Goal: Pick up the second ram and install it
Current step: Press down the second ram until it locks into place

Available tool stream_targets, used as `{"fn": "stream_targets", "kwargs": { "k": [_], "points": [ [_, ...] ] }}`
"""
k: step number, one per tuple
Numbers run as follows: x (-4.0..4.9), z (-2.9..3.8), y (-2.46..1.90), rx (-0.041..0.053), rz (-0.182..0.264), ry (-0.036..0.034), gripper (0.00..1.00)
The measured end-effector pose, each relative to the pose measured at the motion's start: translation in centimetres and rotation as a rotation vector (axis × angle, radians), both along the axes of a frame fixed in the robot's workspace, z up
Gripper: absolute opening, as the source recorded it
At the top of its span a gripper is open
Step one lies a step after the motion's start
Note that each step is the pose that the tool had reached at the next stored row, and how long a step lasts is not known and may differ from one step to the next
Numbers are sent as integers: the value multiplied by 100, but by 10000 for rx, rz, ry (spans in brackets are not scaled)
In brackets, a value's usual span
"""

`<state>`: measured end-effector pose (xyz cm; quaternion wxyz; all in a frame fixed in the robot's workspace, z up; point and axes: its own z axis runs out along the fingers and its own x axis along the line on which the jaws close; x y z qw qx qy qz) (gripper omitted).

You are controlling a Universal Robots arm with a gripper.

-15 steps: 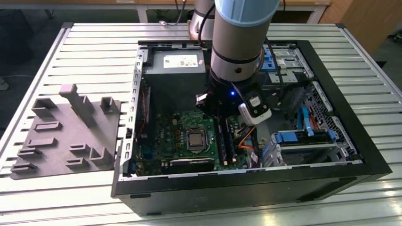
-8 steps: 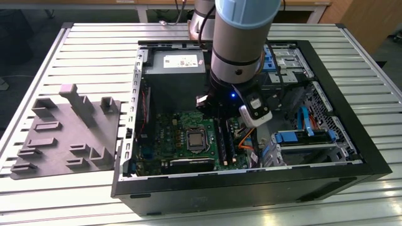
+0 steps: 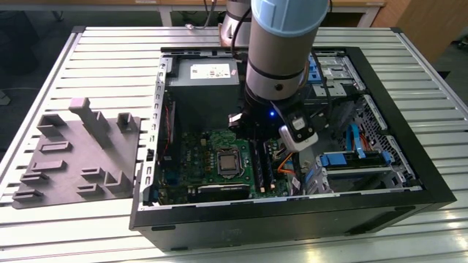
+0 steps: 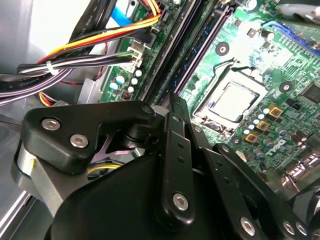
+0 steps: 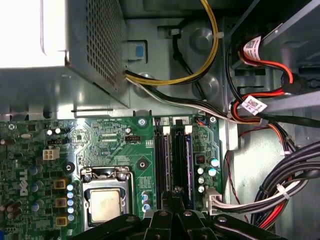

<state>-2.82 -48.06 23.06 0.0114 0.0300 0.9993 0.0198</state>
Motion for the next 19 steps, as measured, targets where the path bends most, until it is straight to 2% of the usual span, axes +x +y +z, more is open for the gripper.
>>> {"fn": "stream_targets", "kwargs": {
  "k": [19],
  "points": [
    [1,0,-113,0,0,0,11]
  ]
}}
